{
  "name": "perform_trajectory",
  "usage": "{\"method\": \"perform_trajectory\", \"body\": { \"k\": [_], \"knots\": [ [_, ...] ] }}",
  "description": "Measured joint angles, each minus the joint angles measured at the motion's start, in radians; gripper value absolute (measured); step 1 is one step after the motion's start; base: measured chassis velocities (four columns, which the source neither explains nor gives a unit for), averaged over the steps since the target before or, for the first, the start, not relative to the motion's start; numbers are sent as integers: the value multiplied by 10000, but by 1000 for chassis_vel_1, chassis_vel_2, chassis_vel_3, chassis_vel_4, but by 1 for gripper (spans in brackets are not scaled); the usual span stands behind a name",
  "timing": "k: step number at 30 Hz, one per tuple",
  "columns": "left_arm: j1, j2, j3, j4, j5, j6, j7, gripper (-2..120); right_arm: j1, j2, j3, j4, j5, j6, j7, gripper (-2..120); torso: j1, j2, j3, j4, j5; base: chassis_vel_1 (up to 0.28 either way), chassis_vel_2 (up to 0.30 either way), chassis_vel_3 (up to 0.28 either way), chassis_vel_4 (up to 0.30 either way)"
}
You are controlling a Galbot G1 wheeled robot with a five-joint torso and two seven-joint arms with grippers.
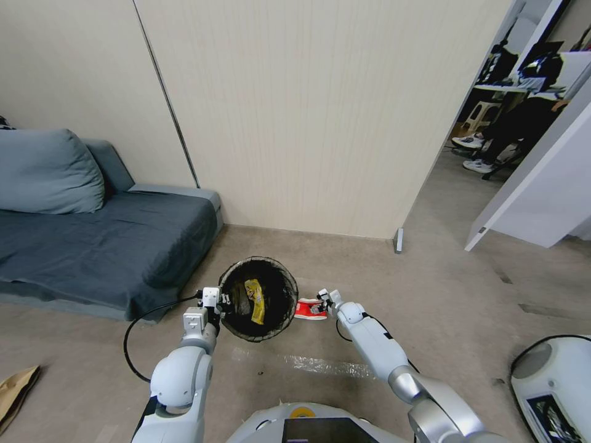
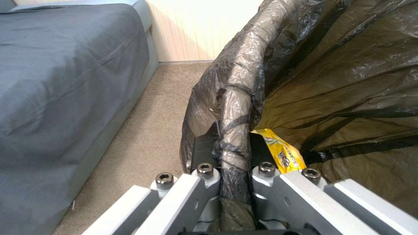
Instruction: Pick up the trash bin, then pick up the garbage from the floor and place it into the trash bin.
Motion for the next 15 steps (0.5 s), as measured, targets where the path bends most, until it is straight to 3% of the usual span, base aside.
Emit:
{"method": "perform_trajectory", "body": {
  "k": [15],
  "knots": [
    [76,-23,58,-71,107,-2,-8,1,-233,102,199,-16,-32,168,6,18,0,0,-1,0,-1,0,0,0,0]
  ]
}}
